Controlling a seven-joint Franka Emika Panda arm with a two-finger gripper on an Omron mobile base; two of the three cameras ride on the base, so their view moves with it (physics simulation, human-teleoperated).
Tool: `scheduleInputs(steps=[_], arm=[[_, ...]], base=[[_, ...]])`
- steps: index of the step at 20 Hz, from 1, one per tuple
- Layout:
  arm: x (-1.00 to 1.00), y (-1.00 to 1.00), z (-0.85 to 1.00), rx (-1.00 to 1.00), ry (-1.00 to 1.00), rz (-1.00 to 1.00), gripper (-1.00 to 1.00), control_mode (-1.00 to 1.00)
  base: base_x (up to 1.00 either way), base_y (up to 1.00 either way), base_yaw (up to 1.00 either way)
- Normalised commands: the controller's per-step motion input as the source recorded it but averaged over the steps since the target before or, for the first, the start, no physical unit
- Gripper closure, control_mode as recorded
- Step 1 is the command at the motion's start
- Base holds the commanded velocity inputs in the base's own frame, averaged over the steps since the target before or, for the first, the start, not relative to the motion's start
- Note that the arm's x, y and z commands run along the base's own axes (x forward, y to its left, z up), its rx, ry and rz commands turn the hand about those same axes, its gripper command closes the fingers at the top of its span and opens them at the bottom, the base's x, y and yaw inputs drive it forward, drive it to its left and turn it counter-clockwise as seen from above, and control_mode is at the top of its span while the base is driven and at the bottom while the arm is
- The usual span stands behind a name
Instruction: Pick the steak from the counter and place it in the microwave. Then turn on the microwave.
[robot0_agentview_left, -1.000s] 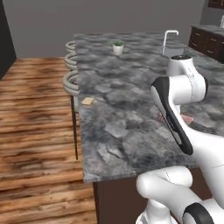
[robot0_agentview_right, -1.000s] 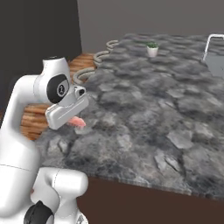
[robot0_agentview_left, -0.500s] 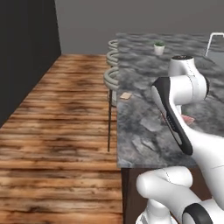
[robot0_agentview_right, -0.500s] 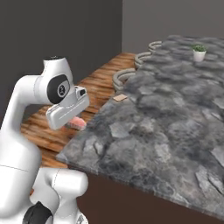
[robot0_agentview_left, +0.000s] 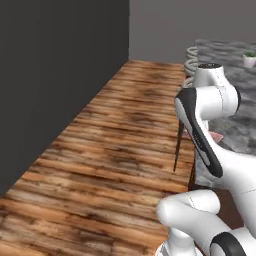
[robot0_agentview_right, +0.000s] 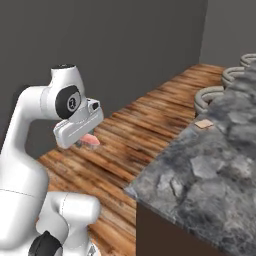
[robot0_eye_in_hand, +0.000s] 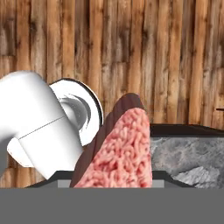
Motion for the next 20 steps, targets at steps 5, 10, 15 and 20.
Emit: scheduleInputs(steps=[5, 10, 15, 20], arm=[[0.0, 0.0, 0.0, 0.0, 0.0, 0.0, 1.0, 1.0], [0.0, 0.0, 0.0, 0.0, 0.0, 0.0, 1.0, 1.0], [0.0, 0.0, 0.0, 0.0, 0.0, 0.0, 1.0, 1.0], [0.0, 0.0, 0.0, 0.0, 0.0, 0.0, 1.0, 1.0]], base=[[-0.09, 0.75, 0.51], [0.0, 0.49, 0.59], [0.0, 0.38, 0.61], [0.0, 0.4, 0.59]])
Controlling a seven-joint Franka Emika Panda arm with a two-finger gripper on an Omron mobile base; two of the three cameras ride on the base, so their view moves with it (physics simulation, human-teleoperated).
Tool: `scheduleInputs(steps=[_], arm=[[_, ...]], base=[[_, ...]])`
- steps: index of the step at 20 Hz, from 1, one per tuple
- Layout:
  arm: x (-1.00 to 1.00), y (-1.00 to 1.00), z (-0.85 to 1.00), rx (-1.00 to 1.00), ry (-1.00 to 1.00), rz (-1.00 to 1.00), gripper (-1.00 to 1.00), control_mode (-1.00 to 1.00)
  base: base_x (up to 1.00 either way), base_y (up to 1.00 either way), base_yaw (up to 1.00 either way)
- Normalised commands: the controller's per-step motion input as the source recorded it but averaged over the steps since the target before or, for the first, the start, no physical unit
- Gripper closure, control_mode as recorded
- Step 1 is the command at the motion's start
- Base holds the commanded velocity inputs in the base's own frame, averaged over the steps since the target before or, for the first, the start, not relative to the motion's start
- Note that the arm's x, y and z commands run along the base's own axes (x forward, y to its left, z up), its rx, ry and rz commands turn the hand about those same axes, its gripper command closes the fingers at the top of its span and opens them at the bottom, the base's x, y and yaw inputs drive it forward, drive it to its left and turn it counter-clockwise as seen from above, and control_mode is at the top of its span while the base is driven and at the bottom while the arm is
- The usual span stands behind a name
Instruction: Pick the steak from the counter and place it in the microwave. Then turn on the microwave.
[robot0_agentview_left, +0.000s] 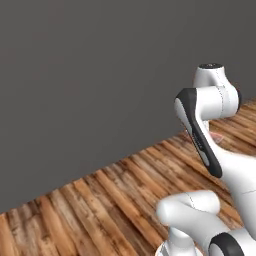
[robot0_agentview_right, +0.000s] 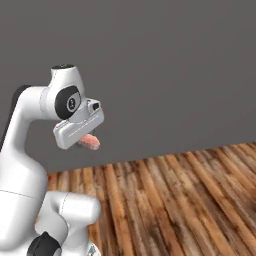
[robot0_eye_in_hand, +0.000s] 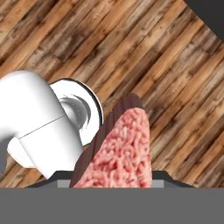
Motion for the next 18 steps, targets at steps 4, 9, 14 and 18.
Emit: scheduleInputs(steps=[4, 9, 14, 18], arm=[[0.0, 0.0, 0.0, 0.0, 0.0, 0.0, 1.0, 1.0], [0.0, 0.0, 0.0, 0.0, 0.0, 0.0, 1.0, 1.0], [0.0, 0.0, 0.0, 0.0, 0.0, 0.0, 1.0, 1.0], [0.0, 0.0, 0.0, 0.0, 0.0, 0.0, 1.0, 1.0]], base=[[0.0, 0.53, 0.57], [0.0, 0.76, 0.53], [0.0, 0.65, 0.54], [0.0, 0.56, 0.55]])
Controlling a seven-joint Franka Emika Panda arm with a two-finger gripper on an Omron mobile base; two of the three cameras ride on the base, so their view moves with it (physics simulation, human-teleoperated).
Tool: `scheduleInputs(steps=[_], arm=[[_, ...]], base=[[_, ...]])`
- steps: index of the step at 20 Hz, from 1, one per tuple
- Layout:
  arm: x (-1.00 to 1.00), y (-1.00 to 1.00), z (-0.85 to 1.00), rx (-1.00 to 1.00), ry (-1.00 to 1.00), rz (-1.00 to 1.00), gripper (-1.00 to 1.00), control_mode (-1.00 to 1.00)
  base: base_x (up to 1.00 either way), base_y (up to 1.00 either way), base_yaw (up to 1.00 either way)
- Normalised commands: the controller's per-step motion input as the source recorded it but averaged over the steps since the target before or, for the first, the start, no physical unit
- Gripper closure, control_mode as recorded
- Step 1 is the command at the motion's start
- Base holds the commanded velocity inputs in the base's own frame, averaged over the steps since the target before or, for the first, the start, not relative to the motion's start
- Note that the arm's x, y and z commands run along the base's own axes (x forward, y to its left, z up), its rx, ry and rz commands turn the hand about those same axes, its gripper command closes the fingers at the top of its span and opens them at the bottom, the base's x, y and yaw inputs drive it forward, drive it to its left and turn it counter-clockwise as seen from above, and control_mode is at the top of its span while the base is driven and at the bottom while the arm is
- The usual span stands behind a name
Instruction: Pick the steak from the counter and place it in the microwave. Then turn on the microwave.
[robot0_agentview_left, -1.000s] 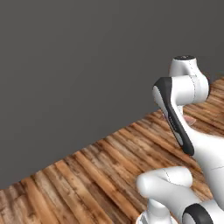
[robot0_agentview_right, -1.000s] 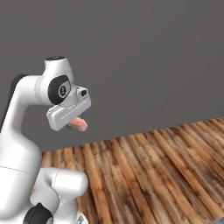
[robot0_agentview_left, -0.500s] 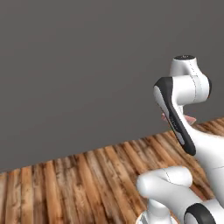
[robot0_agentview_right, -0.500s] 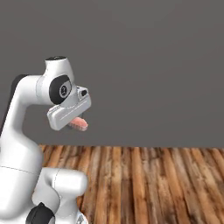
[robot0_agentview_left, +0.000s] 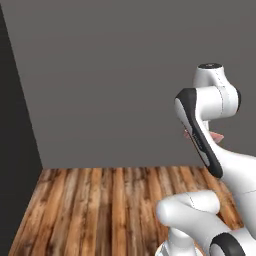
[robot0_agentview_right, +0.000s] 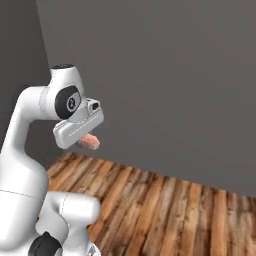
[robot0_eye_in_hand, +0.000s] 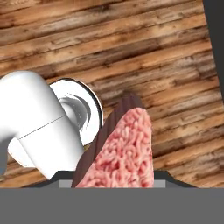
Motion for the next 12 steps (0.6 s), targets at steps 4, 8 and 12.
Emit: scheduleInputs(steps=[4, 8, 12], arm=[[0.0, 0.0, 0.0, 0.0, 0.0, 0.0, 1.0, 1.0], [0.0, 0.0, 0.0, 0.0, 0.0, 0.0, 1.0, 1.0], [0.0, 0.0, 0.0, 0.0, 0.0, 0.0, 1.0, 1.0]], base=[[0.0, 0.46, 0.55], [-0.06, 0.25, 0.51], [-0.1, 0.02, 0.5]])
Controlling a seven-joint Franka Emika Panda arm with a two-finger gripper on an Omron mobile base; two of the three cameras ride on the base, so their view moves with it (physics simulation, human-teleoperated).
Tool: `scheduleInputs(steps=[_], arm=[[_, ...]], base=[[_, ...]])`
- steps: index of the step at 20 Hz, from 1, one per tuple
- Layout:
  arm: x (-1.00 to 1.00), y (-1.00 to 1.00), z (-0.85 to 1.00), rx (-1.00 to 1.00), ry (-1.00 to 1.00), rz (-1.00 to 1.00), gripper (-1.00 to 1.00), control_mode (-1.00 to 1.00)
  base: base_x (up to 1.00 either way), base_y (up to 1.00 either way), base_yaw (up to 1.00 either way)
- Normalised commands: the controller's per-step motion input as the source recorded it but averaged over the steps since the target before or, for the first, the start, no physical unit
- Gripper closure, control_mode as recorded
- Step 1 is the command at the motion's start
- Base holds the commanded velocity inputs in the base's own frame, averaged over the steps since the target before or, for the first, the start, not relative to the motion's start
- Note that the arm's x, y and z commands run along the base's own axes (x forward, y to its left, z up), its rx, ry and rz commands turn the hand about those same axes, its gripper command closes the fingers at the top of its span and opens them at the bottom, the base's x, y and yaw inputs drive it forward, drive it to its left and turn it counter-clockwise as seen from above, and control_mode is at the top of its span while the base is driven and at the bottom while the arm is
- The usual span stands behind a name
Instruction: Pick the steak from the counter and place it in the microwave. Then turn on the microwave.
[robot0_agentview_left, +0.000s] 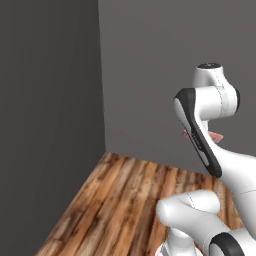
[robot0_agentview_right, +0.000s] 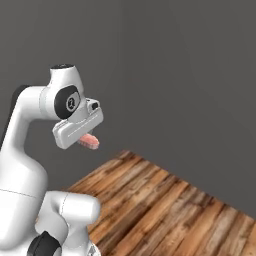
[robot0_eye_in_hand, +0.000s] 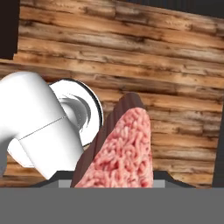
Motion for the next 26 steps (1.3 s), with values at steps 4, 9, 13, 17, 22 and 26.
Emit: scheduleInputs(steps=[4, 9, 13, 17, 22, 26], arm=[[0.0, 0.0, 0.0, 0.0, 0.0, 0.0, 1.0, 1.0], [0.0, 0.0, 0.0, 0.0, 0.0, 0.0, 1.0, 1.0], [0.0, 0.0, 0.0, 0.0, 0.0, 0.0, 1.0, 1.0], [0.0, 0.0, 0.0, 0.0, 0.0, 0.0, 1.0, 1.0], [0.0, 0.0, 0.0, 0.0, 0.0, 0.0, 1.0, 1.0], [0.0, 0.0, 0.0, 0.0, 0.0, 0.0, 1.0, 1.0]], base=[[-0.15, 0.0, 0.55], [-0.2, 0.21, 0.53], [-0.15, 0.38, 0.5], [-0.23, 0.4, 0.42], [-0.36, 0.43, 0.39], [-0.35, 0.38, 0.34]])
